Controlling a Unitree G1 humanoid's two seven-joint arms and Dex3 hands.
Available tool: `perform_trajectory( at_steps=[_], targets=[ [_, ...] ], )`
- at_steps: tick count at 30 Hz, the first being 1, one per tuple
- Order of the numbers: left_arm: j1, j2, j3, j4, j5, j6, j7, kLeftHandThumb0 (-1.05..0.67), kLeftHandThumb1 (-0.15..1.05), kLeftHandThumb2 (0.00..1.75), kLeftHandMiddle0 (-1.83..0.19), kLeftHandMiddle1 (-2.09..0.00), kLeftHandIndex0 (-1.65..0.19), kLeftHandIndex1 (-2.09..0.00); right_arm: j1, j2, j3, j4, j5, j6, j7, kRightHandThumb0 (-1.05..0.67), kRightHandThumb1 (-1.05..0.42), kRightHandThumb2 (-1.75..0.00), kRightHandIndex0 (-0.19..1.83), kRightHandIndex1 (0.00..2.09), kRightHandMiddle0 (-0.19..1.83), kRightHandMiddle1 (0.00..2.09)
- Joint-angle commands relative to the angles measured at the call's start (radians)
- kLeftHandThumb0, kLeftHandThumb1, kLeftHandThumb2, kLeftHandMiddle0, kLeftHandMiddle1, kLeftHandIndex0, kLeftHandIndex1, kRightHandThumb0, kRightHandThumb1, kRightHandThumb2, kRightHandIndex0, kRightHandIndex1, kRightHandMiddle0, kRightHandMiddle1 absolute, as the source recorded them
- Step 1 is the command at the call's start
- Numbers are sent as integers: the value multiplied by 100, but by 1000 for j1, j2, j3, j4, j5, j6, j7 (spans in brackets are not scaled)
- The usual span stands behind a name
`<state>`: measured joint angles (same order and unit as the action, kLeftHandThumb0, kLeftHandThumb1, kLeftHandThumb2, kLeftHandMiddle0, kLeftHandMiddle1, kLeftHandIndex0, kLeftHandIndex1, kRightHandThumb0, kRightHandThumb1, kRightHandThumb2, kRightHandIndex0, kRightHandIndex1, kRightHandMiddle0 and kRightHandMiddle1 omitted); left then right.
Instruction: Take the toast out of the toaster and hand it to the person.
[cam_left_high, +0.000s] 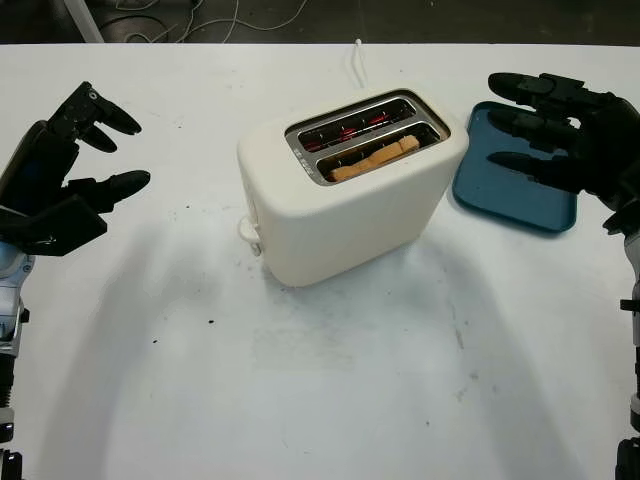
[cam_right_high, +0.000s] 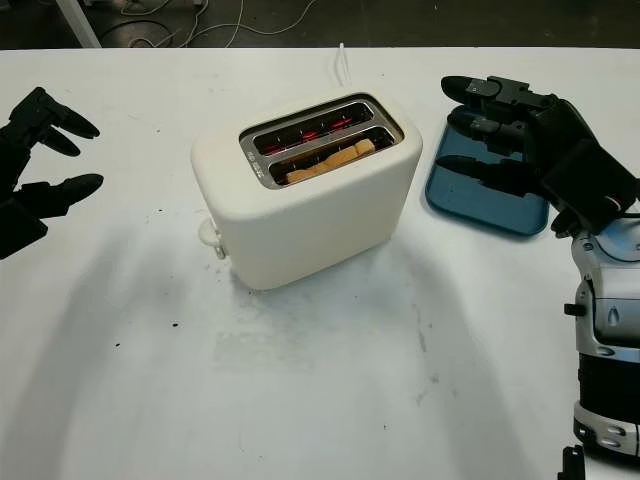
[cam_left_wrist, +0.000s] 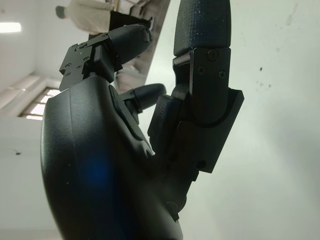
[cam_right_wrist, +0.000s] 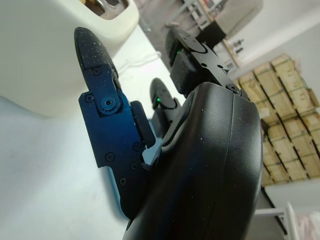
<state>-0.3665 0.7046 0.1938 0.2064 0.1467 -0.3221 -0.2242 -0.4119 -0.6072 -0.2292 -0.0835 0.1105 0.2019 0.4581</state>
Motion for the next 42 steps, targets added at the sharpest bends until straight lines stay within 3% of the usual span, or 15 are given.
perform_trajectory(
  at_steps=[1,42],
  targets=[
    [14,-3,10,-16,-12,11,-4,-105,92,43,0,-171,0,-155,3,-4,-4,-7,11,-3,1,-63,-79,0,54,0,52,0],
    [15,-3,6,-19,-16,15,-5,-105,92,42,0,-170,0,-153,3,-6,-4,-9,6,2,1,-63,-80,0,54,0,52,0]
  ],
)
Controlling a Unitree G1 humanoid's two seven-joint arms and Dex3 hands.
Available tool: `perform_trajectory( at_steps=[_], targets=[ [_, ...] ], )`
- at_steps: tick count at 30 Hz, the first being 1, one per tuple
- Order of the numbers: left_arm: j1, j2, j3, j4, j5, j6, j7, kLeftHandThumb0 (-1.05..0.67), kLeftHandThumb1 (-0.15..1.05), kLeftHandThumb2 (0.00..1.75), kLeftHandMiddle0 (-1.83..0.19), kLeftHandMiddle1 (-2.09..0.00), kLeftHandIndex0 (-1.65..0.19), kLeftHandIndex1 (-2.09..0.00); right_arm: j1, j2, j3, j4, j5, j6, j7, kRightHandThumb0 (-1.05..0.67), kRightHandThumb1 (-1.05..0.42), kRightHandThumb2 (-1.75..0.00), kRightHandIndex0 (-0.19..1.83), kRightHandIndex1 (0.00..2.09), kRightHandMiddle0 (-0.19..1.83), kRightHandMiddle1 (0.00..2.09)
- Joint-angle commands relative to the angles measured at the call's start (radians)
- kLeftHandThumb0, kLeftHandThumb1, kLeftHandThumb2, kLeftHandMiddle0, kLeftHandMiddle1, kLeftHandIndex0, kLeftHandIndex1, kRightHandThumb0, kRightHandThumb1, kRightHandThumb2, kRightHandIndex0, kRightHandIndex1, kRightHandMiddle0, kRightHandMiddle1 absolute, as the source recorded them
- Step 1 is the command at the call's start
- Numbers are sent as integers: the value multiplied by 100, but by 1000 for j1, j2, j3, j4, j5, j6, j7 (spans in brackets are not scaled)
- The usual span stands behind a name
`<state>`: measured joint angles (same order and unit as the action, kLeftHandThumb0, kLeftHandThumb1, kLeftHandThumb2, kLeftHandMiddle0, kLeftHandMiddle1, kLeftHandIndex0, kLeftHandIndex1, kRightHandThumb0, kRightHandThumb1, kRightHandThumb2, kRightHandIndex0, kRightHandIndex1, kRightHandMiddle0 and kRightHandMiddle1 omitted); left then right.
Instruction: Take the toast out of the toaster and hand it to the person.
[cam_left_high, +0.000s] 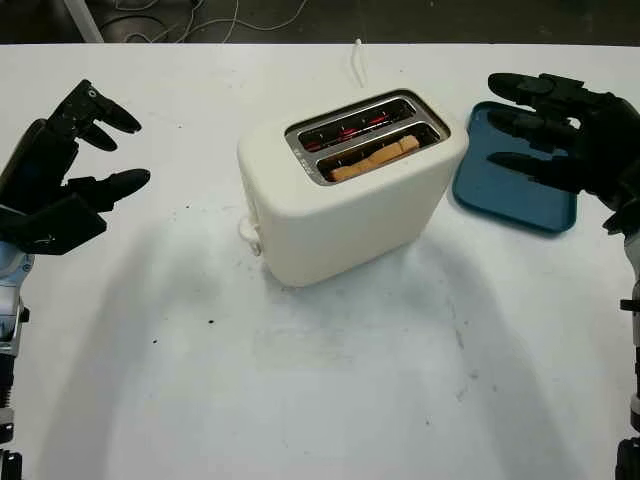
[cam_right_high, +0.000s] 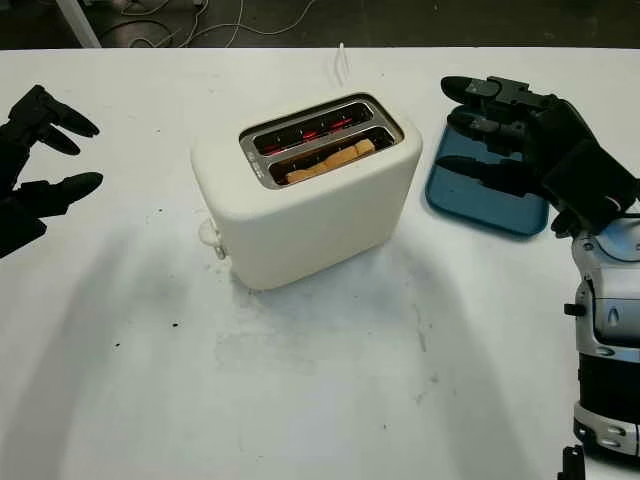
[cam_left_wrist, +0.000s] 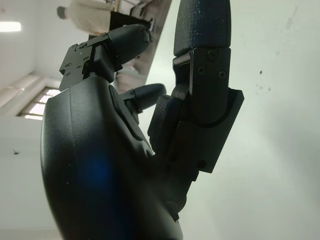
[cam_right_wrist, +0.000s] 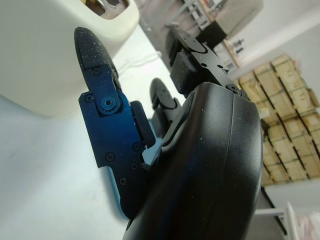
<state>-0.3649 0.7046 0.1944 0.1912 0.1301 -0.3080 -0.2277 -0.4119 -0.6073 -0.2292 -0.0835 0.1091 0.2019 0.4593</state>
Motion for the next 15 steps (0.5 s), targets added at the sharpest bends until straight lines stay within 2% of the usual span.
perform_trajectory(
  at_steps=[1,15],
  targets=[
    [14,-3,5,-5,0,3,-1,-105,92,43,0,-170,0,-153,3,-7,-3,-12,7,4,-1,-62,-80,0,54,0,52,0],
    [11,-2,5,2,0,-8,1,-105,92,43,0,-169,0,-154,1,-6,-3,-2,8,-8,0,-62,-80,0,54,0,52,0]
  ],
)
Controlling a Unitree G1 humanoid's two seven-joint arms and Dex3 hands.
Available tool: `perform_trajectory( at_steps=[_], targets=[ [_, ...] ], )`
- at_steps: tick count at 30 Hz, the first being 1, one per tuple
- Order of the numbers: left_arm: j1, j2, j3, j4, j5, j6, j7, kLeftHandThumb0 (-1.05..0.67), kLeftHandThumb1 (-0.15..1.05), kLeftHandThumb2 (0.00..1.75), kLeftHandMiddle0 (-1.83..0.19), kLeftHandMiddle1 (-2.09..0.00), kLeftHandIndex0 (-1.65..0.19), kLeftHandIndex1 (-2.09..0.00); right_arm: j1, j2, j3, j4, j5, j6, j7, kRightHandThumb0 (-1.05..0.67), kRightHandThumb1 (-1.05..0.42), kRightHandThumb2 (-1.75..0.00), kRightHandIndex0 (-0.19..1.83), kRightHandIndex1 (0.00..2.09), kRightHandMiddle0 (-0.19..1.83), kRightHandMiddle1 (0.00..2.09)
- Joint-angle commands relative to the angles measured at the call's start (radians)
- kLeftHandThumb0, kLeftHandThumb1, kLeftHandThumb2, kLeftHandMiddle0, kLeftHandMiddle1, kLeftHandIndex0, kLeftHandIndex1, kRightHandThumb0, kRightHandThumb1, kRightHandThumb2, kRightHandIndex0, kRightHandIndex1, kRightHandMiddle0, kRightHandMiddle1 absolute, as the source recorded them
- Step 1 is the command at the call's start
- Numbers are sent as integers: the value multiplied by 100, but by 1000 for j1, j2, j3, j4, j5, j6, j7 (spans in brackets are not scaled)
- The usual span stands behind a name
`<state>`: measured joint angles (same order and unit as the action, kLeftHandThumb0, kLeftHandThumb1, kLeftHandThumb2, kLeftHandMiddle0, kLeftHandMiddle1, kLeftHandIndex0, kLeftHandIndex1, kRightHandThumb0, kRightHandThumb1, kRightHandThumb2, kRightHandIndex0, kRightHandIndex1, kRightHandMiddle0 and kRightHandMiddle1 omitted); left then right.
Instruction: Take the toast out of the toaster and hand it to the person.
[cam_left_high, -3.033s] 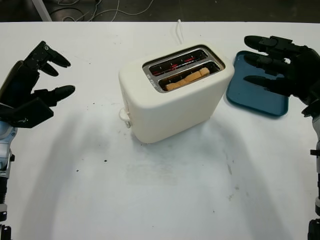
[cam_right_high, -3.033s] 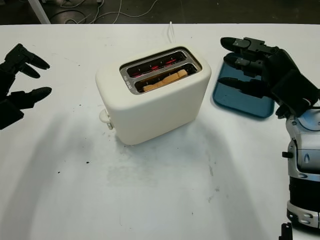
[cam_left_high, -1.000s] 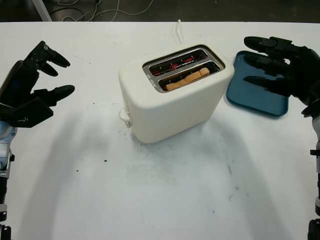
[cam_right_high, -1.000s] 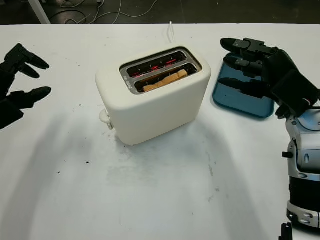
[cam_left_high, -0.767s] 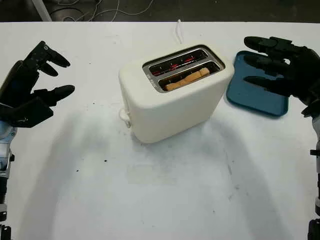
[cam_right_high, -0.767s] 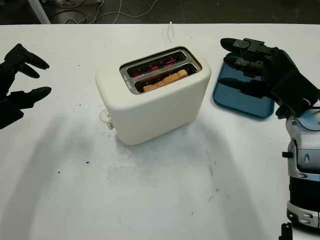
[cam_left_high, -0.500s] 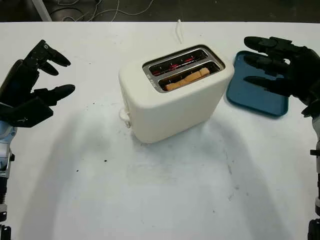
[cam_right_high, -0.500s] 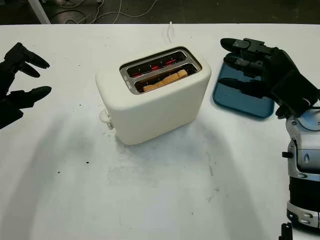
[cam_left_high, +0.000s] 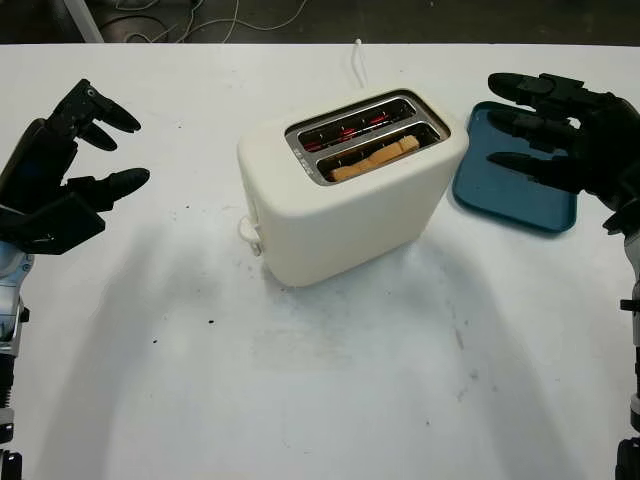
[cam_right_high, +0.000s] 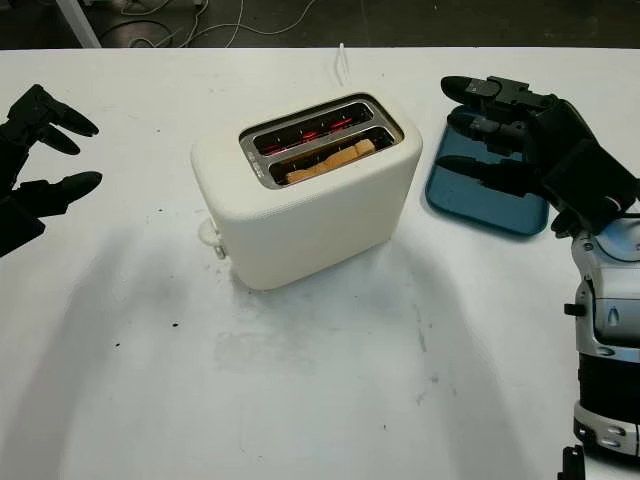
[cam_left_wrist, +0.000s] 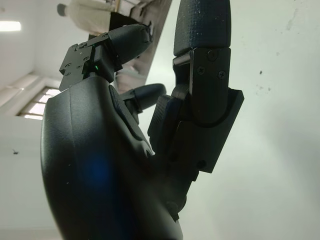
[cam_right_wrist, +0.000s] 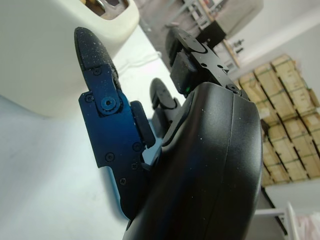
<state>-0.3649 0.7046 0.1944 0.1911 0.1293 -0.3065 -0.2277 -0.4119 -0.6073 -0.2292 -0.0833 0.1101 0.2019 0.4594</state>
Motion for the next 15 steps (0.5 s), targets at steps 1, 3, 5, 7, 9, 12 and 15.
perform_trajectory(
  at_steps=[1,3,5,7,9,12,15],
  targets=[
    [12,-3,5,1,2,-10,2,-105,92,43,0,-169,0,-154,1,-6,-3,-3,5,-9,0,-63,-80,0,55,0,52,0],
    [12,-4,5,2,-1,-12,2,-105,92,43,0,-170,0,-154,2,-7,-2,-6,3,-7,-2,-63,-80,0,55,0,52,0],
    [12,-5,6,1,-4,-8,-1,-105,92,43,0,-170,0,-154,2,-6,-3,-8,4,-4,-3,-63,-80,0,55,0,52,0],
    [11,-5,6,1,-6,-8,-1,-105,92,43,0,-170,0,-154,3,-5,-2,-9,3,0,-5,-63,-80,0,55,0,52,0],
    [11,-6,7,4,-8,-13,-2,-105,92,42,0,-170,0,-154,3,-6,-2,-9,3,-1,-5,-64,-80,0,55,0,52,0],
    [13,-2,5,-1,0,-7,1,-105,92,43,0,-170,0,-154,2,-5,-3,-9,6,-3,-3,-63,-80,0,55,0,52,0],
    [13,-1,4,0,3,-8,3,-105,92,43,0,-170,0,-154,3,-6,-1,-13,0,0,-6,-64,-80,0,55,0,53,0]
  ],
)
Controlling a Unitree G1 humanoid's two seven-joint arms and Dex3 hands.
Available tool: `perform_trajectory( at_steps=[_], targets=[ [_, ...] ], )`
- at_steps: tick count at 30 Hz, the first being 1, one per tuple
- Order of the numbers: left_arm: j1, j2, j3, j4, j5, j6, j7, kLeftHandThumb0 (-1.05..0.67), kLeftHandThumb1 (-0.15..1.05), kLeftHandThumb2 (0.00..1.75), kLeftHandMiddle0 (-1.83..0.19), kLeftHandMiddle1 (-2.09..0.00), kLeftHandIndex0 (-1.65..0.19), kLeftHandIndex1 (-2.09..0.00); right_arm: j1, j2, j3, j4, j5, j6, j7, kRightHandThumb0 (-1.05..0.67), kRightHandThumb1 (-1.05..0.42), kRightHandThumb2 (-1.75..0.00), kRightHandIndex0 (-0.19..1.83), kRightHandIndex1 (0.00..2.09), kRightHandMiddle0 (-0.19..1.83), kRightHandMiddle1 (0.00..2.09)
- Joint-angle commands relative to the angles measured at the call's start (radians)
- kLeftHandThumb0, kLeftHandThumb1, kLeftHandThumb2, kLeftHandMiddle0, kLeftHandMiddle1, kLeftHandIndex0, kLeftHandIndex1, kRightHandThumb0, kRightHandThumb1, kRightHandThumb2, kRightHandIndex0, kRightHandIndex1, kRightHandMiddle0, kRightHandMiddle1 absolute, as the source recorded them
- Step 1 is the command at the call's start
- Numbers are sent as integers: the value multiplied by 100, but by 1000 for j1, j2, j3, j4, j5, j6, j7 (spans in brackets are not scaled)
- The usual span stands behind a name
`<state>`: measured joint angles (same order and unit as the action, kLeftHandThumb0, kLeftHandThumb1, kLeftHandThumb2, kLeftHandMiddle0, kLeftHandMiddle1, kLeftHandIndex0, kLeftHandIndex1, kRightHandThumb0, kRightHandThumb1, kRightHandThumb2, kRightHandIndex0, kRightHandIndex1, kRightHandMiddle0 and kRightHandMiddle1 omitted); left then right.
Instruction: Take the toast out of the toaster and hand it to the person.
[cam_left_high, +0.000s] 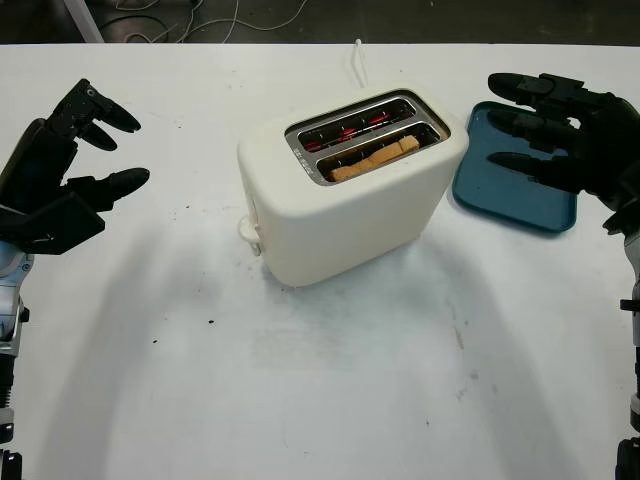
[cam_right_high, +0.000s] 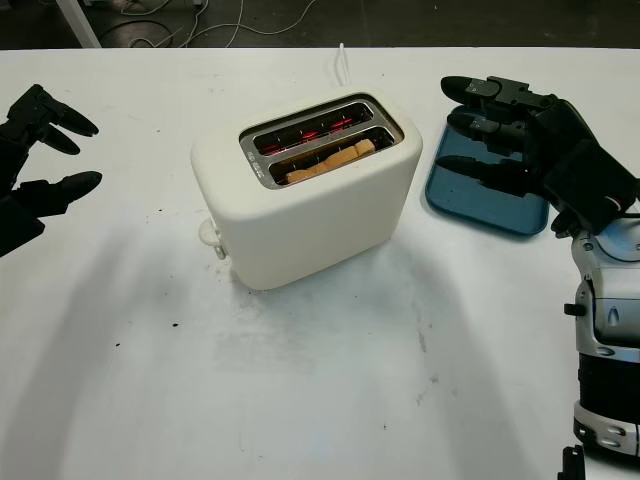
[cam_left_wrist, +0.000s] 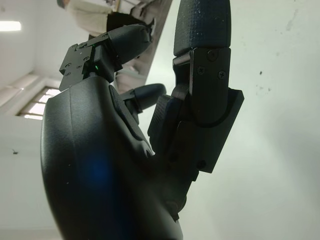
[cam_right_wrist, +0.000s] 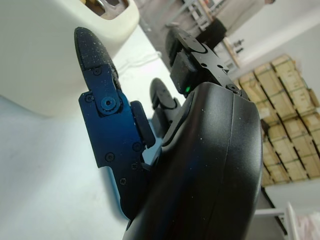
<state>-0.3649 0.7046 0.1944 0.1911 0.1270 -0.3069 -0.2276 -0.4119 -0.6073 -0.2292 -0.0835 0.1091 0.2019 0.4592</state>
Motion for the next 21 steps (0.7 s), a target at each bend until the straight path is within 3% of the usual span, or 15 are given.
perform_trajectory(
  at_steps=[1,21],
  targets=[
    [14,0,4,-1,7,-7,3,-105,92,44,0,-170,0,-153,4,-6,-1,-14,1,2,-6,-63,-80,0,55,0,53,0],
    [15,-3,5,-8,3,4,2,-105,92,43,0,-170,0,-153,4,-7,-2,-11,3,0,-3,-62,-80,0,54,0,52,0]
  ],
)
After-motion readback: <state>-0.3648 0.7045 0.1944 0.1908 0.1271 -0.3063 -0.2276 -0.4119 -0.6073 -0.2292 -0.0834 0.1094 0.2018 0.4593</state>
